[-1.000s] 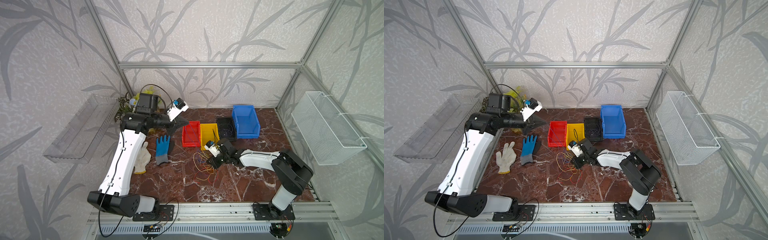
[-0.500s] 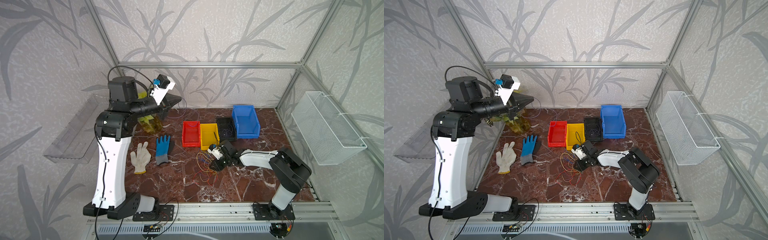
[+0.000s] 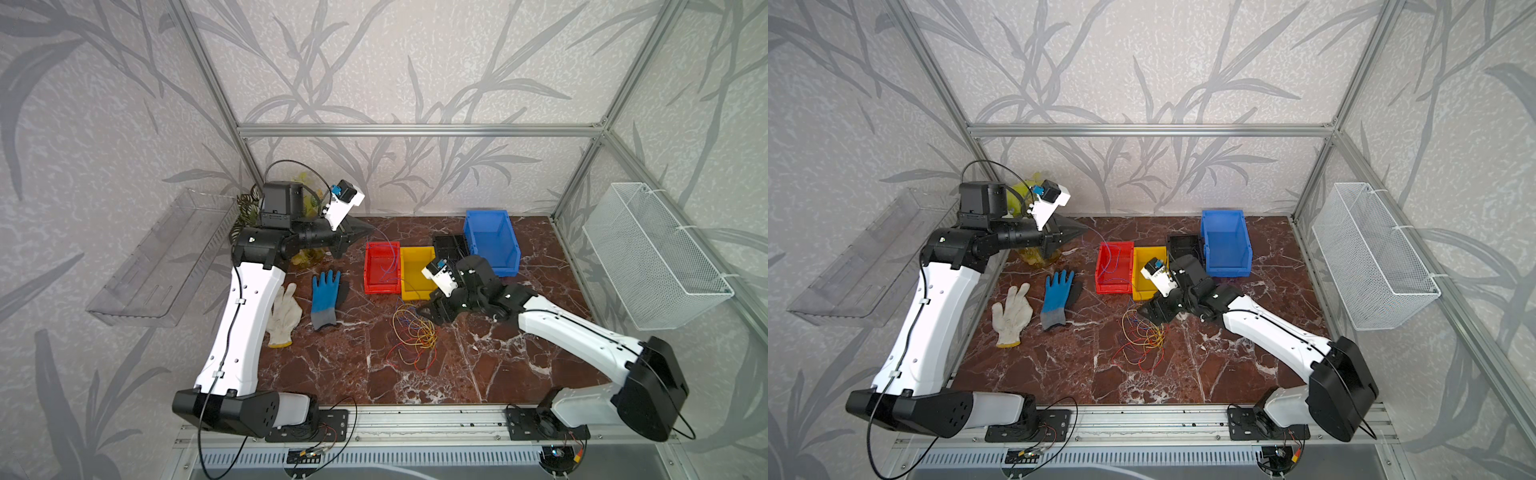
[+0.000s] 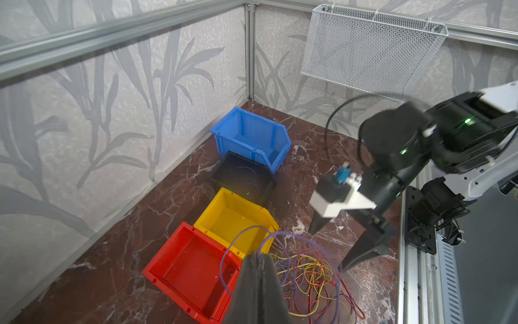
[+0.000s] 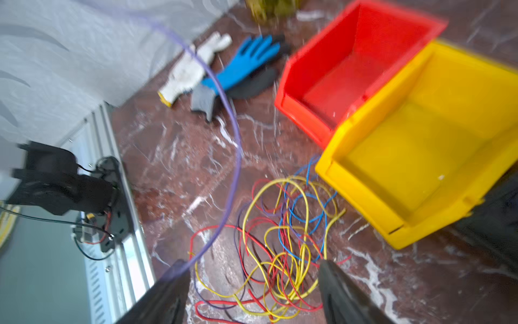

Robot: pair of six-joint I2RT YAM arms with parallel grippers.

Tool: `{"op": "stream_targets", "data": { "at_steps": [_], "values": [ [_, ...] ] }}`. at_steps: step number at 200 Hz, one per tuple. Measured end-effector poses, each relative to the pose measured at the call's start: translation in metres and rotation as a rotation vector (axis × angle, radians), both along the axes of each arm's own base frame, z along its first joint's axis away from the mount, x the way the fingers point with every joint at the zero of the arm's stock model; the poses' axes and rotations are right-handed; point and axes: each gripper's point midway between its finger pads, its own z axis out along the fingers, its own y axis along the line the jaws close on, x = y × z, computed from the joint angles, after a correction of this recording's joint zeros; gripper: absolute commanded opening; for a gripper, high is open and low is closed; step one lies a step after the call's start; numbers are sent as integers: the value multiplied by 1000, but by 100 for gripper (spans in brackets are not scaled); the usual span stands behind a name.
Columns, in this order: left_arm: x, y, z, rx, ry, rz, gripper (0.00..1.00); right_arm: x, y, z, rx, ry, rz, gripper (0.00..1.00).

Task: Untangle and sort cables by color
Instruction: Untie the cable.

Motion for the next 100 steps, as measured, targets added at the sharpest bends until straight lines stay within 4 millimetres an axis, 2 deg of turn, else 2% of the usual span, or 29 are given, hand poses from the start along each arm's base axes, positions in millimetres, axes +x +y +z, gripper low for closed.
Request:
{"op": "stream_targets", "data": {
  "at_steps": [15,35,69,100],
  "values": [
    [-1,-1,-14,-3,30,-9,0,-4,-2,34,38,-89,31,90],
    [-6,-3,-27,-13,56,-27,0,-11,-1,59,72,-158,81,95],
    [-15,-6,-35,-33,76,-58,0,-12,9,71,119,-202,137,96],
    [-25,-9,-37,-59,83,-93,0,4,38,83,242,-225,154,96]
  ]
}}
